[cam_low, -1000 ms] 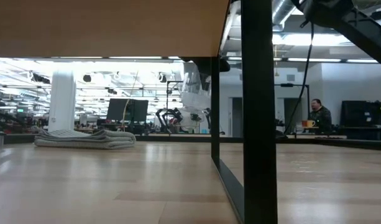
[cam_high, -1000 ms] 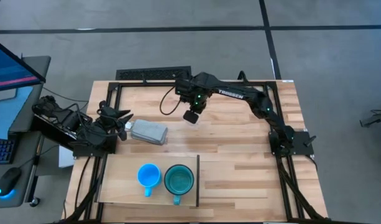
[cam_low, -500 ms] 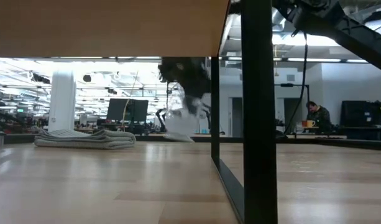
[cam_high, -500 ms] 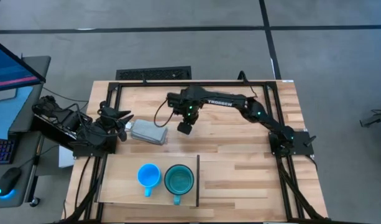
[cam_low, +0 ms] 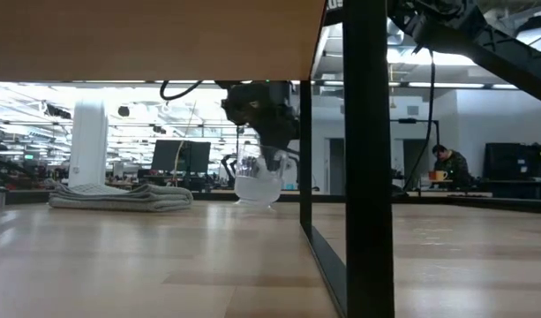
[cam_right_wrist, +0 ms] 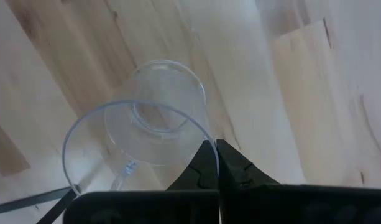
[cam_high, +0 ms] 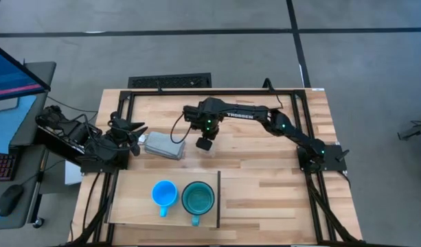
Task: Stack small to large cups/mugs on shelf
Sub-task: Put the transparent mug on the shelf
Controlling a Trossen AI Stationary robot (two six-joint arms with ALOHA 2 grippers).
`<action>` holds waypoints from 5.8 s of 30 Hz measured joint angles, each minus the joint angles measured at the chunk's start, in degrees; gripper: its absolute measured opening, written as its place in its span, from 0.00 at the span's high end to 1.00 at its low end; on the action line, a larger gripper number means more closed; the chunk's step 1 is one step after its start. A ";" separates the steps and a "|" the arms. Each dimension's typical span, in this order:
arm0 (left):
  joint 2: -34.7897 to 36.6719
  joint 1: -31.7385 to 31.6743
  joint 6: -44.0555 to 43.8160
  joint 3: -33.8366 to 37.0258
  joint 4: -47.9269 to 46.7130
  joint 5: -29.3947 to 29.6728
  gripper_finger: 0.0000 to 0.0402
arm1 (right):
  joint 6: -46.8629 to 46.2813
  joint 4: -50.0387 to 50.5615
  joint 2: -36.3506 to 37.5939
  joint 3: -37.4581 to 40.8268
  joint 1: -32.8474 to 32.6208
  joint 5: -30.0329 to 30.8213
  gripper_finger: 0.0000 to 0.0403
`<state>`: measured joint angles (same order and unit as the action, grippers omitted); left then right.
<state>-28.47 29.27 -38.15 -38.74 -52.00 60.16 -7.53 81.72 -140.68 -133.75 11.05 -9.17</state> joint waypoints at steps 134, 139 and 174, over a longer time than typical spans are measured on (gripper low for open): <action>-0.08 -9.51 10.80 -0.02 9.33 0.23 0.77 | -13.35 -96.62 86.10 106.98 -0.27 9.60 0.55; -0.07 -12.11 16.63 -0.02 15.89 -0.09 0.77 | -13.50 -99.12 93.77 112.55 0.53 9.67 0.55; -27.32 -46.41 35.08 -4.48 42.35 -61.61 0.77 | -12.90 -92.32 106.64 120.45 8.25 9.03 0.55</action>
<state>-55.78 -17.14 -3.07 -43.22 -9.65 -1.45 -20.43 -10.60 -34.04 -13.30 19.30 -0.14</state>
